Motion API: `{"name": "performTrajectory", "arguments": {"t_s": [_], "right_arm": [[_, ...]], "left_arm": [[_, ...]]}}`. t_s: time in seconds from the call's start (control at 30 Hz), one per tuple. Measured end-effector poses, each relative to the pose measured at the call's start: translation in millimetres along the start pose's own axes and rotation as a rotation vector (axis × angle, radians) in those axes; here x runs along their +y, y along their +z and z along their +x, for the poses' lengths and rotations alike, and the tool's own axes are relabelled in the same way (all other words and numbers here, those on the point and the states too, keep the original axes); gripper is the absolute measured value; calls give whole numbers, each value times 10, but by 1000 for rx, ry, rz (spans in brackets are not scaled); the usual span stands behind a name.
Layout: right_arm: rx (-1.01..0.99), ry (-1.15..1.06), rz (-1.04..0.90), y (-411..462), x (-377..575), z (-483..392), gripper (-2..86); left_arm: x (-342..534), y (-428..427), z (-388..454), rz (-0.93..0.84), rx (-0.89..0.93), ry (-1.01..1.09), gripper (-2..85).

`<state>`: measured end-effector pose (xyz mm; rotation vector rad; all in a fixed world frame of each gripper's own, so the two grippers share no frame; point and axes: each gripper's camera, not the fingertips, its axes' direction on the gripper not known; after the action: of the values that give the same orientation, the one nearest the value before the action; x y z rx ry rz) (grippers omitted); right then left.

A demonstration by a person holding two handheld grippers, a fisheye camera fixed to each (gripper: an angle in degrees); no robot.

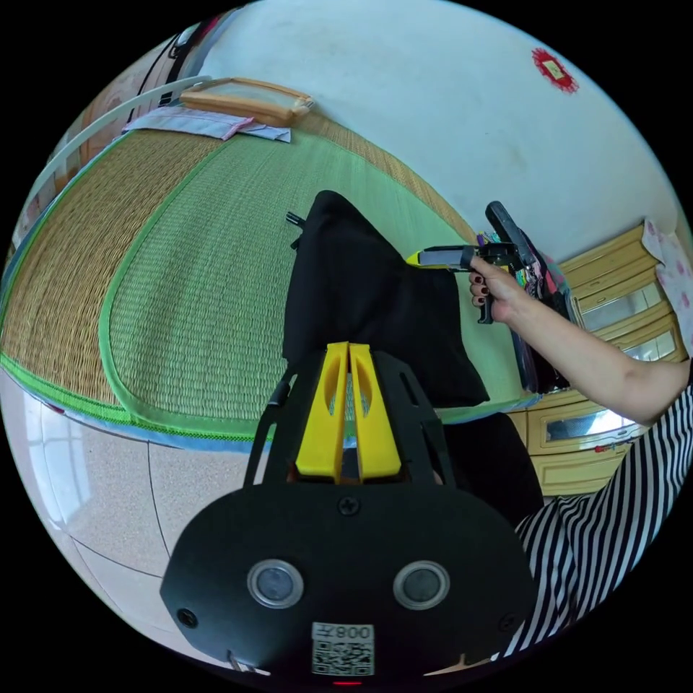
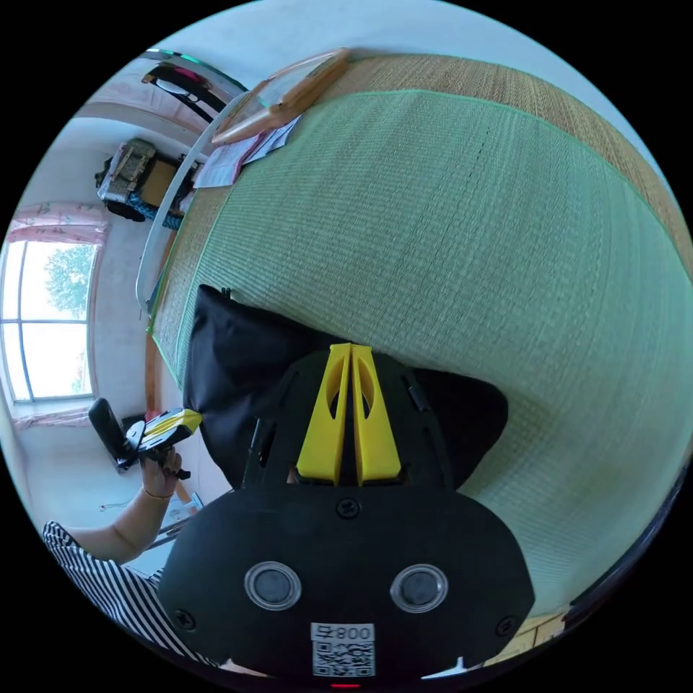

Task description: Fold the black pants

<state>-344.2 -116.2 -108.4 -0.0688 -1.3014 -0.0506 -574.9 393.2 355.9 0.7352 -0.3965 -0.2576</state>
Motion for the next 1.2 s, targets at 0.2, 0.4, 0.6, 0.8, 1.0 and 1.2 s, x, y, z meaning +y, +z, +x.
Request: {"name": "performTrajectory", "arguments": {"t_s": [0.2, 0.4, 0.6, 0.8, 1.0, 1.2], "right_arm": [[-37, -83, 108, -428, 385, -40, 0], [22, 57, 41, -162, 707, 464, 0], [-101, 5, 79, -277, 977, 355, 0], [-184, -230, -32, -36, 1781, -334, 0], [-215, -174, -60, 138, 2190, -249, 1], [-166, -154, -72, 152, 2624, -138, 1]], "left_arm": [[-35, -23, 237, 61, 38, 21, 1], [-105, 256, 369, -19, -36, 38, 0], [-105, 297, 566, -15, -51, 19, 1], [-89, 455, 667, -26, -47, -5, 1], [-106, 586, 732, -40, -42, -25, 1], [-80, 632, 842, -12, -54, -43, 1]]}}
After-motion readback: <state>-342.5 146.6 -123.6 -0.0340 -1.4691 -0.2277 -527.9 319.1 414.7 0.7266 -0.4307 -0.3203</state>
